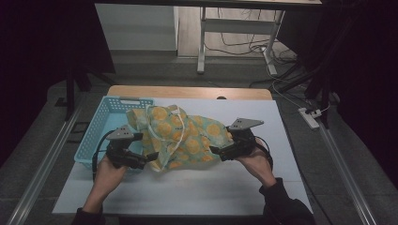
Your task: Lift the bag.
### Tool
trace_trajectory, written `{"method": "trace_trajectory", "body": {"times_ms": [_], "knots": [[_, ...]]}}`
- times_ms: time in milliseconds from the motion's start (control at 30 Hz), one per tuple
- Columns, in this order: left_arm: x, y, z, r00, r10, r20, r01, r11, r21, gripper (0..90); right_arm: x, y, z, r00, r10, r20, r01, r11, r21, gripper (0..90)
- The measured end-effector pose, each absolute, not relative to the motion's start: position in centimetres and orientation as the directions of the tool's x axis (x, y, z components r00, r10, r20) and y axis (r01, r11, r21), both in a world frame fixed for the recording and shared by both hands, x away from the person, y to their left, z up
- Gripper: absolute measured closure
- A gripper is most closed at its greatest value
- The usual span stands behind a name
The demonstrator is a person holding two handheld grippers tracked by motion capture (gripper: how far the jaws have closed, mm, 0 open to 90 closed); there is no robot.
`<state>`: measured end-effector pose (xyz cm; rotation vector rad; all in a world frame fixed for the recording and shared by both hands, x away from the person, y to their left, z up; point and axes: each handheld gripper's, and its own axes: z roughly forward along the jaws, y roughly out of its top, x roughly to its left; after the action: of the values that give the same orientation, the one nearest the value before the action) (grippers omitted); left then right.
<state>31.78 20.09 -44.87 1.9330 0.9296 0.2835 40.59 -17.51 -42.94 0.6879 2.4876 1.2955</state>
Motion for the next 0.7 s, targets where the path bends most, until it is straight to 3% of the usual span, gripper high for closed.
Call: {"method": "trace_trajectory", "body": {"times_ms": [700], "knots": [[26.4,23.2,-46.4,0.616,0.761,-0.204,0.532,-0.212,0.820,0.0,36.7,-21.1,-44.2,-0.827,0.562,0.003,0.319,0.465,0.826,0.0]]}}
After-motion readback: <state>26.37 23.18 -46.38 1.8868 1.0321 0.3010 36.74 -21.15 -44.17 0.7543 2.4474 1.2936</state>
